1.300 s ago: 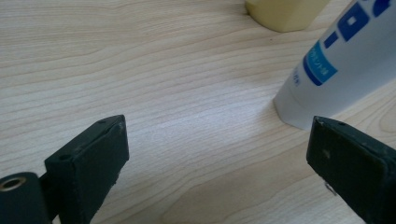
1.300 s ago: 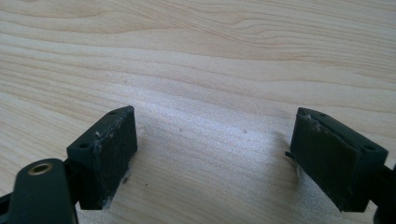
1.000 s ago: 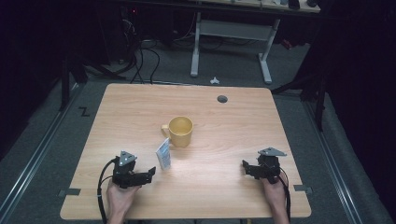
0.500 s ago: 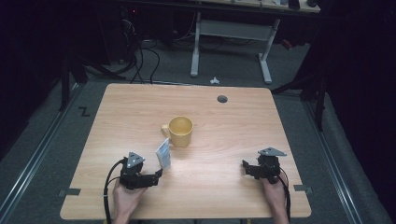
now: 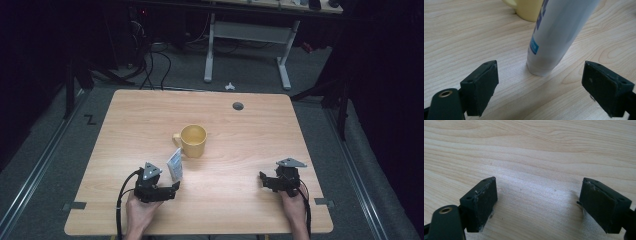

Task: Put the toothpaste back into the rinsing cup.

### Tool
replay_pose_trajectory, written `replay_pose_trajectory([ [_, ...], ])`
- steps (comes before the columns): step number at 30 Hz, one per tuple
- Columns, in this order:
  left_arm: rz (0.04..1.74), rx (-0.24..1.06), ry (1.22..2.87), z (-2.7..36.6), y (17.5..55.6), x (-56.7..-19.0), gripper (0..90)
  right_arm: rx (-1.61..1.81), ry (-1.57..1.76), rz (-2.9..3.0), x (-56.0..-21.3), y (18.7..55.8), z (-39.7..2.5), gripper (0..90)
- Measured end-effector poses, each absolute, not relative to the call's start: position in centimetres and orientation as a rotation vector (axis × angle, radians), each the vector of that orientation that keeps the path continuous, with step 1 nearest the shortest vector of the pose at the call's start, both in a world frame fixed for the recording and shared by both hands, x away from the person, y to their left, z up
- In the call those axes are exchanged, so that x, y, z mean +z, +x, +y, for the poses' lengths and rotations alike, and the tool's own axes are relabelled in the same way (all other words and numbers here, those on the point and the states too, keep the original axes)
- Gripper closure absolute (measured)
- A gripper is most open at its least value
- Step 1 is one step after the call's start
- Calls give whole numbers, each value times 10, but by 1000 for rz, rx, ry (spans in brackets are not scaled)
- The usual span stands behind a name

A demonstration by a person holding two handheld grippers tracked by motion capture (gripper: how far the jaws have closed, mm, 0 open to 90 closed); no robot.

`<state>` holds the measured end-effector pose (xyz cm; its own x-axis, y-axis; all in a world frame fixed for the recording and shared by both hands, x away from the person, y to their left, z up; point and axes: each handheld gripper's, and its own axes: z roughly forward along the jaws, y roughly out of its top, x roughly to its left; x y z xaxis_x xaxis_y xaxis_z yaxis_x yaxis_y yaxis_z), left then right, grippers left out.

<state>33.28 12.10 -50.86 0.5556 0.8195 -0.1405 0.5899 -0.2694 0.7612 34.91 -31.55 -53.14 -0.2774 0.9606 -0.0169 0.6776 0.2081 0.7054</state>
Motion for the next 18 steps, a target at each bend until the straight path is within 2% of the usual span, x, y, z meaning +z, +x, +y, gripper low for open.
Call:
replay_pose_trajectory([
  [18,1109,429,1978,103,342,-503,284,824,1517,2032,-531,349,-315,149],
])
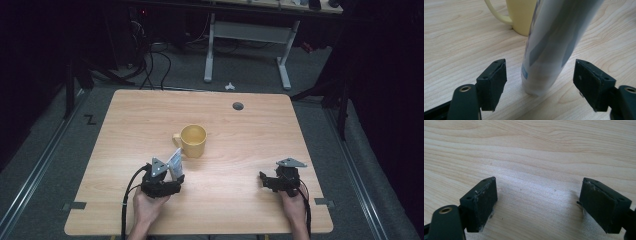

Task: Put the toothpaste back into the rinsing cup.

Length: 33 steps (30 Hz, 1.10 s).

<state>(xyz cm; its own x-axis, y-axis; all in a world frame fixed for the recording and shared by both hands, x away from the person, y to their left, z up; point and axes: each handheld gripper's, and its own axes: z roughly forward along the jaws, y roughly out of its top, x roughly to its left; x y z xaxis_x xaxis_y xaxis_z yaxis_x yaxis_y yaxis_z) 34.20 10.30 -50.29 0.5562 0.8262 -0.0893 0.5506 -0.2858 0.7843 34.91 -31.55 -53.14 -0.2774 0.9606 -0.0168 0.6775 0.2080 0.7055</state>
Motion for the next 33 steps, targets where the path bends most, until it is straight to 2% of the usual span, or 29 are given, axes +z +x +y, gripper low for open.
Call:
replay_pose_trajectory([
  [8,1113,455,1947,95,347,-503,353,824,1517,2031,-531,349,-315,148],
  [23,1088,519,1924,91,348,-501,538,823,1516,2033,-531,349,-316,149],
  [33,1073,544,1931,90,347,-500,596,824,1516,2032,-531,349,-316,149],
])
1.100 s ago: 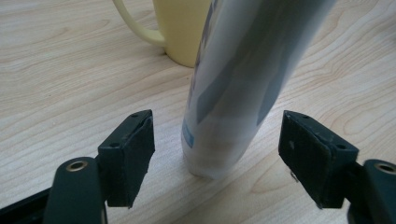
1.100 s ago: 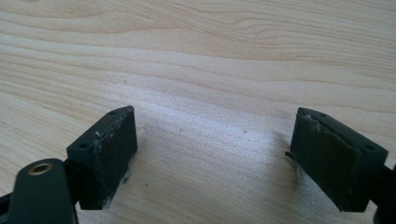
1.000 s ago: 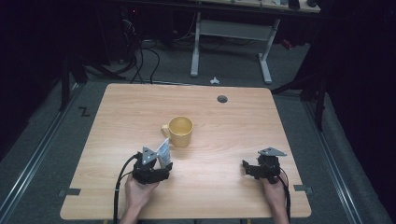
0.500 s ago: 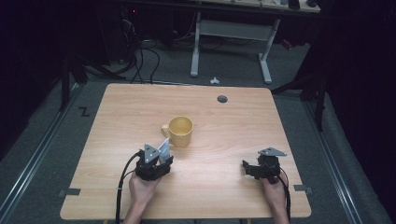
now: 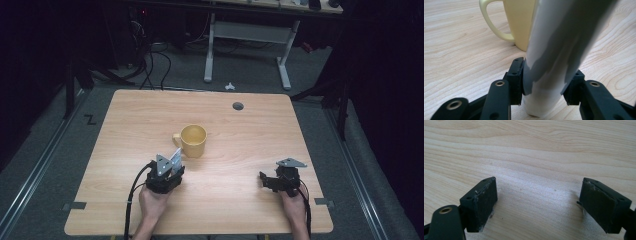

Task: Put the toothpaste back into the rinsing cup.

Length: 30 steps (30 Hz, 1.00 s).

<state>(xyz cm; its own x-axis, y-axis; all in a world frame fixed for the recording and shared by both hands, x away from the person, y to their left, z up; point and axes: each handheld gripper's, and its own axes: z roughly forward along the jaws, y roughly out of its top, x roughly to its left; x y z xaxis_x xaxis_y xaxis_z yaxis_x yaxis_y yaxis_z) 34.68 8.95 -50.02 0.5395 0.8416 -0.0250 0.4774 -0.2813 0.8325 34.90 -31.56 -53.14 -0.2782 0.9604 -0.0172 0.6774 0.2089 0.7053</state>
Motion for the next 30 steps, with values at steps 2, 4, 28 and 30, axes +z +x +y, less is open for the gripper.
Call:
replay_pose_trajectory([
  [2,1068,543,1932,90,347,-500,607,824,1516,2032,-531,349,-316,149],
  [4,1068,541,1932,91,347,-500,614,824,1516,2033,-531,349,-316,149],
  [28,1040,483,1863,104,349,-476,627,824,1514,2033,-531,349,-316,149],
  [30,1033,485,1862,106,349,-473,627,824,1514,2033,-531,349,-316,149],
])
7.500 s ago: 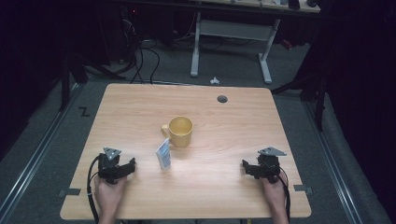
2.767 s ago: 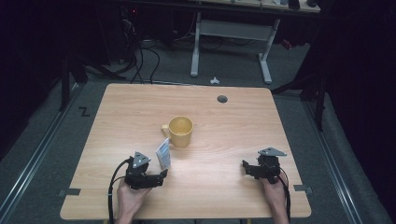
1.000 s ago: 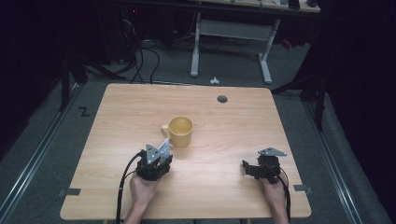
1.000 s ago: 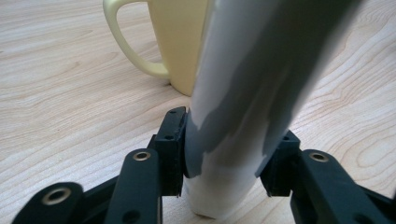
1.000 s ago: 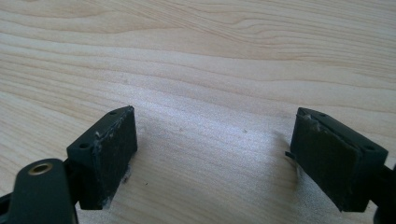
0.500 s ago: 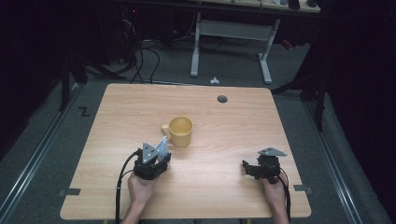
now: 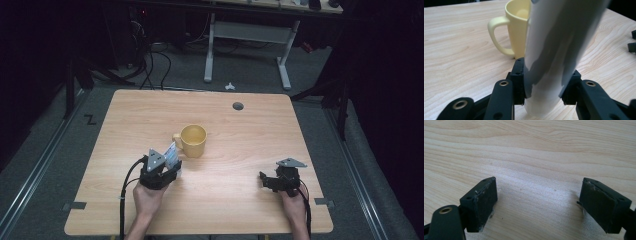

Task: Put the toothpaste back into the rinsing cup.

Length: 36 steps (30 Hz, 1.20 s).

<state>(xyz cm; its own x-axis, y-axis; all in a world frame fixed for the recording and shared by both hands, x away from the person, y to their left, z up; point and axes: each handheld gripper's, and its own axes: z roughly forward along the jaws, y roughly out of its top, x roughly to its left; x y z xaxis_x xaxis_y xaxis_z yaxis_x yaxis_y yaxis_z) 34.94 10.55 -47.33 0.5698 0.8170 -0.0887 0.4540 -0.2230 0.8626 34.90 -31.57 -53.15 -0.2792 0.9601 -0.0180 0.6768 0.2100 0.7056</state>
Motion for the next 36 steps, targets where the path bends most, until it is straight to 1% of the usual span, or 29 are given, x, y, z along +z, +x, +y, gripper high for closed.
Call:
replay_pose_trajectory([
  [9,1042,464,1841,111,351,-467,628,824,1514,2033,-531,349,-316,149],
  [20,1016,476,1853,113,357,-454,629,824,1514,2033,-531,349,-316,149],
  [36,1003,447,1855,112,365,-443,629,824,1515,2033,-531,349,-316,148],
])
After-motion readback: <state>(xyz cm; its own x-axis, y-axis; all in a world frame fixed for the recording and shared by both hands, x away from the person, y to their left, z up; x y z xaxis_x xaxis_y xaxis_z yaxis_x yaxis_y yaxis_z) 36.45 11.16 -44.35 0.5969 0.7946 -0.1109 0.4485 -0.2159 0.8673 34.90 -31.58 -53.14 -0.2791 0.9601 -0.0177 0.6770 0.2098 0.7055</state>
